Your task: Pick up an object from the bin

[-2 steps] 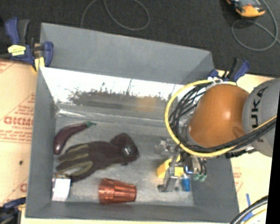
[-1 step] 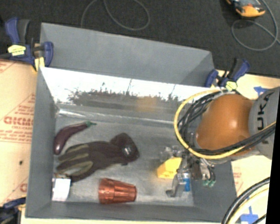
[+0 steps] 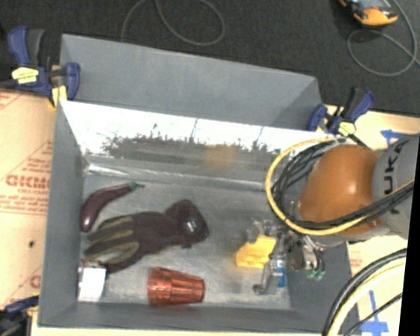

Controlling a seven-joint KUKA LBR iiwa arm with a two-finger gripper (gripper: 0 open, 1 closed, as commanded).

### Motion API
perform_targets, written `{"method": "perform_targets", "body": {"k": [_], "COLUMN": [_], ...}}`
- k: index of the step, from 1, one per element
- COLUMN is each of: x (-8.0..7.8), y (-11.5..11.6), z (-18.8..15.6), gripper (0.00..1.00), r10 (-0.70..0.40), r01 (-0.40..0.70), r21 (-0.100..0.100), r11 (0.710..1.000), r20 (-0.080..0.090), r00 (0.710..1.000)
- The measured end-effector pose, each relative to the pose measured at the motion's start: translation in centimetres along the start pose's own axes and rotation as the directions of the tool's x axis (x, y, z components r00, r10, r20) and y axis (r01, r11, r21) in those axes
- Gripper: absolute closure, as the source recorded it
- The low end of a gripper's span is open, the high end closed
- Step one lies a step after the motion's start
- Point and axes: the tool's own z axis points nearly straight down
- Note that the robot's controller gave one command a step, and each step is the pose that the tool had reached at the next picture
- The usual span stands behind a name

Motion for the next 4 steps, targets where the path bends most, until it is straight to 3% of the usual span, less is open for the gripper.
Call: {"method": "perform_targets", "body": {"k": [1,2,3,4], "x": [-2.3,-3.0,-3.1,-3.1], "y": [-1.6,-2.9,-5.0,-5.0], "z": [1.6,2.6,4.9,4.9], "gripper": [0.00,0.00,1.00,1.00], "r10": [0.147,-0.022,0.191,0.190], "r01": [-0.147,0.022,-0.190,-0.190], "r21": [-0.004,0.000,-0.007,-0.007], "r11": [0.989,1.000,0.982,0.982], "r20": [0.007,0.005,0.017,0.017], "r00": [0.989,1.000,0.982,0.982]}}
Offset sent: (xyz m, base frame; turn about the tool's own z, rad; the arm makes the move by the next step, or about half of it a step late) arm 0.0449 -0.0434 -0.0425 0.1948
